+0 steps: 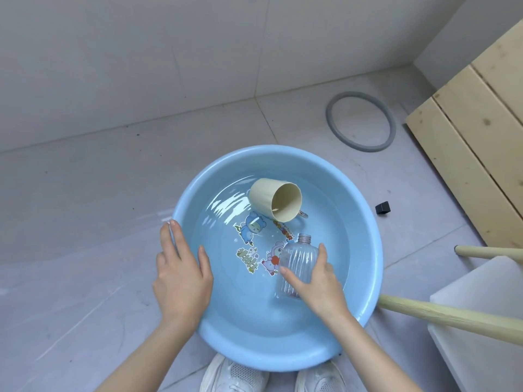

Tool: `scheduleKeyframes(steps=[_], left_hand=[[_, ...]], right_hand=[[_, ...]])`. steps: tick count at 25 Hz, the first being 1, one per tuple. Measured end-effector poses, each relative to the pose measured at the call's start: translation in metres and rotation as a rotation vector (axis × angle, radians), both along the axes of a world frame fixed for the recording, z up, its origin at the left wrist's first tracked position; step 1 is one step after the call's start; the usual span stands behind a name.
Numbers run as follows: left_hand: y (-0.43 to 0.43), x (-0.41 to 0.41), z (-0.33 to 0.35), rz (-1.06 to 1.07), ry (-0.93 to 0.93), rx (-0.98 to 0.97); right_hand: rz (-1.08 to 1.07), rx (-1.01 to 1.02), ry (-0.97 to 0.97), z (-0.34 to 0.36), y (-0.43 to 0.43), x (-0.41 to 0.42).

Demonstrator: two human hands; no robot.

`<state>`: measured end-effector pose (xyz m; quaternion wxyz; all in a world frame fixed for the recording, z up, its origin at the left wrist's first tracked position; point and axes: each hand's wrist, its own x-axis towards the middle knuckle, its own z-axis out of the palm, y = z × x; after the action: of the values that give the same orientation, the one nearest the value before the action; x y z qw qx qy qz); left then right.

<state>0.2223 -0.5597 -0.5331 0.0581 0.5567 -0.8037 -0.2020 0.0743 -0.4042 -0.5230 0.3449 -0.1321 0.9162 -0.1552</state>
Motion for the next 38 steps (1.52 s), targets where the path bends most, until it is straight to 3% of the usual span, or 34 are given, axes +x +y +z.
scheduleKeyframes(steps=[15,38], left_hand=[[0.0,0.0,0.0,0.005,-0.033,0.007],[0.0,0.0,-0.003,0.007,-0.035,-0.02]], right_hand=[[0.039,0.076,-0.034,-0.009,-0.013,-0.004],[0.014,0.035,-0.017,-0.012,-0.015,-0.006]])
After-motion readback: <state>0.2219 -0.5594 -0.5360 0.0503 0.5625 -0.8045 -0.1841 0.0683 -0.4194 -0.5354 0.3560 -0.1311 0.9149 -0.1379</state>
